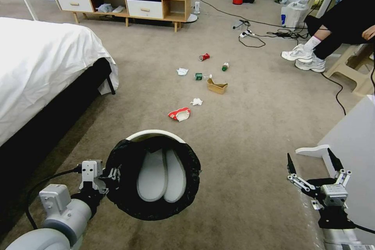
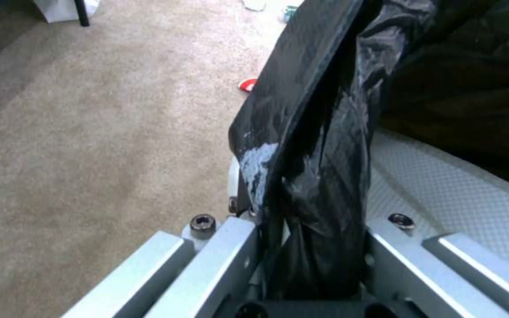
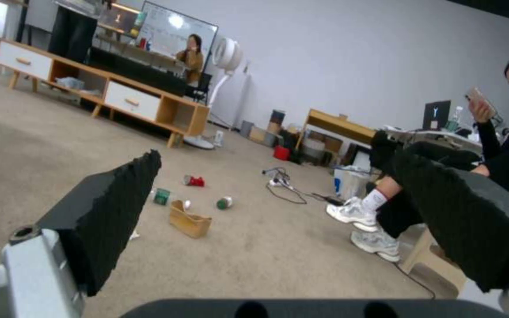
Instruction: Pick up the trash bin and place the garbage on the floor into it.
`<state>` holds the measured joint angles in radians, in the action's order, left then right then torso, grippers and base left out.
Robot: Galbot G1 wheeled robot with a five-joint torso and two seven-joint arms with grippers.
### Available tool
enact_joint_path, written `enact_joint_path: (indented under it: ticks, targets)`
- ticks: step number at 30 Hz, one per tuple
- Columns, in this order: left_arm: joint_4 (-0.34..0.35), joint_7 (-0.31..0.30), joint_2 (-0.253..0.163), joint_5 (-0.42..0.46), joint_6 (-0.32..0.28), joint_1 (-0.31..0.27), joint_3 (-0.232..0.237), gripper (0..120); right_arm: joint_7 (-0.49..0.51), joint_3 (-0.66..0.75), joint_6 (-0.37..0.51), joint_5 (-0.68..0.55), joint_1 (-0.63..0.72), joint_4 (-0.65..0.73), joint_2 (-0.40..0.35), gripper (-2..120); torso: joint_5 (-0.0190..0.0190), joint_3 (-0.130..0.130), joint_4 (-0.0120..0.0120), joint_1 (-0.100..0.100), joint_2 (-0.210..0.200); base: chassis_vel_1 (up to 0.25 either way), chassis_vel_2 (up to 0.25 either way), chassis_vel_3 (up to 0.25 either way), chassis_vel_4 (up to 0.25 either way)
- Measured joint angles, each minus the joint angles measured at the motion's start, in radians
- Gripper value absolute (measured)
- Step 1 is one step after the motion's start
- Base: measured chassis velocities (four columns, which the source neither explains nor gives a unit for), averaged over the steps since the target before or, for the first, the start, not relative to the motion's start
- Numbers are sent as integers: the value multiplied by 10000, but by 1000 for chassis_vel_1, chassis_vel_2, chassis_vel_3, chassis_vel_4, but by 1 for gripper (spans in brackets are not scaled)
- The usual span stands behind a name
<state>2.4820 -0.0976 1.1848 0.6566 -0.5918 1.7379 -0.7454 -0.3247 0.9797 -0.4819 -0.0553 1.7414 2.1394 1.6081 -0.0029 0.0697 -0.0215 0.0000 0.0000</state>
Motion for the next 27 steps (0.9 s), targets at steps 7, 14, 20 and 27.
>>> enact_joint_path:
  ticks: [7,14,20,27]
  targets:
    - [-14,0,14,-29,41,16,23,1,0,-1,-38,13,-31,-51,0,100,0,0,0,0,0,0,0,0,0]
    - [-59,1,14,-48,84,-3,74,1,-16,37,-38,49,-61,-127,0,100,0,0,0,0,0,0,0,0,0]
    - [-111,1,21,-49,107,-43,69,1,-27,60,-23,135,-104,-156,0,100,0,0,0,0,0,0,0,0,0]
    - [-138,-9,36,-49,117,-57,73,1,-27,61,-10,151,-120,-199,0,100,0,0,0,0,0,0,0,0,0]
